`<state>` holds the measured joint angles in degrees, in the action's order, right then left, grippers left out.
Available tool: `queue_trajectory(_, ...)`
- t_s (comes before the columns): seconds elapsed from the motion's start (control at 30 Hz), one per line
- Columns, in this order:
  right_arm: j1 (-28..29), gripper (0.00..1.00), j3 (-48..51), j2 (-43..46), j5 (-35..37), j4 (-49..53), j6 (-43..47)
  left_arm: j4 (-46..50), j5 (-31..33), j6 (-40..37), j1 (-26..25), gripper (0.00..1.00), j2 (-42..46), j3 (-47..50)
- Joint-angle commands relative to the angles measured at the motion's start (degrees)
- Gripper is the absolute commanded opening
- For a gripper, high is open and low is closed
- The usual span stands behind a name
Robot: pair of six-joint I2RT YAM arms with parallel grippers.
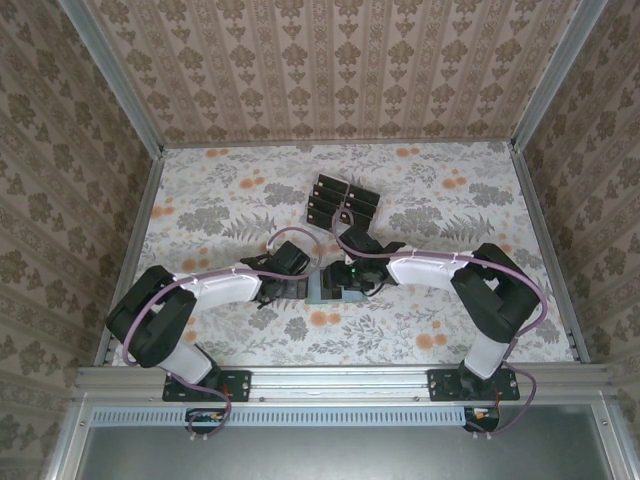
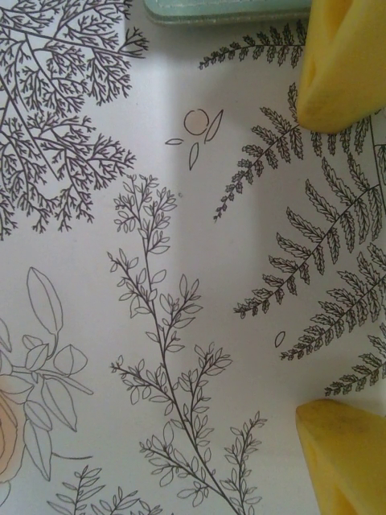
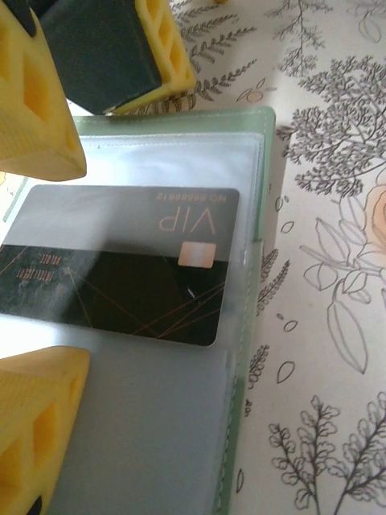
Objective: Put the credit cards into the card holder
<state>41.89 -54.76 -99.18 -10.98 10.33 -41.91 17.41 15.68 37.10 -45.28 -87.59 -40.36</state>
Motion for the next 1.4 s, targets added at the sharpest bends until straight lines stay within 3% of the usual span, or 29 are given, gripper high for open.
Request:
queue_trajectory(0.0, 0.03, 0.57, -1.74, -1.22, -1.14, -0.35, 0.78, 0.59, -3.04, 0.78, 0.20, 0.98, -1.70, 1.98)
queue_trajectory(1.37, 3.05, 0.55, -4.68, -5.22, -6.08, -4.75, -2.91, 0.91, -2.95, 0.92, 1.07, 0.98, -0.18, 2.76)
